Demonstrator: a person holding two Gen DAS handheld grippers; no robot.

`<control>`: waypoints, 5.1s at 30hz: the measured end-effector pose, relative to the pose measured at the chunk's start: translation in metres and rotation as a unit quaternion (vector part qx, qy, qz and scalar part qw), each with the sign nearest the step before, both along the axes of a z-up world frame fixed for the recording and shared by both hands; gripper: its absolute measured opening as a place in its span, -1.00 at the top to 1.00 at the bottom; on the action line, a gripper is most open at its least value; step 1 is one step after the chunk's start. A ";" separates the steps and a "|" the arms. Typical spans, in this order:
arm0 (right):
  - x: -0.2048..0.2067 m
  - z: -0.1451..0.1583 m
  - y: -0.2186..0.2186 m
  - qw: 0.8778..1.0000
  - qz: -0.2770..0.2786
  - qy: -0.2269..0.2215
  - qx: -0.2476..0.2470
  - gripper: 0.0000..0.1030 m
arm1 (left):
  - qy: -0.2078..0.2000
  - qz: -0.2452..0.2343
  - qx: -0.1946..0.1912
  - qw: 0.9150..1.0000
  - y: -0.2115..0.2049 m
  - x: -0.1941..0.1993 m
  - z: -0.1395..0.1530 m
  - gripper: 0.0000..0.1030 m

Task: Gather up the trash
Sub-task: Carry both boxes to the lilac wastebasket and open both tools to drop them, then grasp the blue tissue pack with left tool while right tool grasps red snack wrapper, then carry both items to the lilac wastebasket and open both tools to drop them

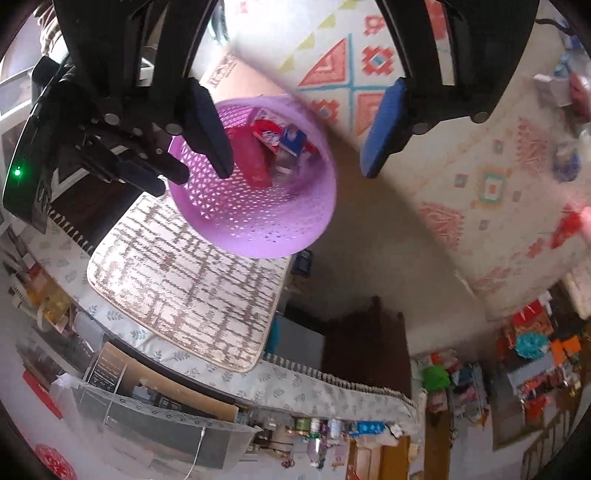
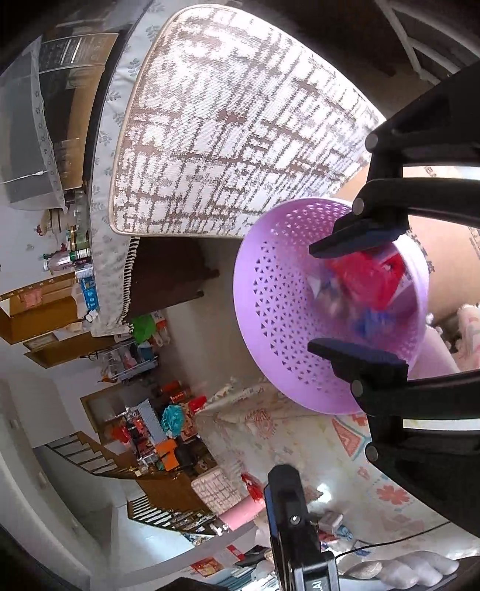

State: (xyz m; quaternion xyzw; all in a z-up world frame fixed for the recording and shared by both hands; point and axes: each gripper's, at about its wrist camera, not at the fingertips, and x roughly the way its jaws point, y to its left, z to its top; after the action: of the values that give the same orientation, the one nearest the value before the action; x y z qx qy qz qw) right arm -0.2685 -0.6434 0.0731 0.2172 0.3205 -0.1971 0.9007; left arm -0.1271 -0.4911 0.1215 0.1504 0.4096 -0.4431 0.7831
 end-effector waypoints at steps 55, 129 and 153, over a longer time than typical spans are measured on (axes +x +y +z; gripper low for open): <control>0.140 0.005 0.323 0.971 0.238 0.013 -0.017 -0.42 | 0.071 0.264 0.029 0.961 0.409 0.138 -0.099 -0.41; -0.034 -0.018 0.144 0.993 0.082 -0.034 0.075 0.05 | 0.020 0.133 -0.046 0.990 0.234 0.024 -0.016 -0.36; -0.072 -0.077 0.014 0.993 -0.026 -0.021 0.116 -0.04 | 0.029 -0.019 -0.019 0.999 -0.013 0.004 -0.021 -0.37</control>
State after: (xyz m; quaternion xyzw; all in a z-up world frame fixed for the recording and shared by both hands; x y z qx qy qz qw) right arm -0.3404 -0.6294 -0.0036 0.3327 0.3167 -0.1768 0.8705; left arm -0.1236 -0.5043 0.1004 0.1305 0.4206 -0.4697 0.7652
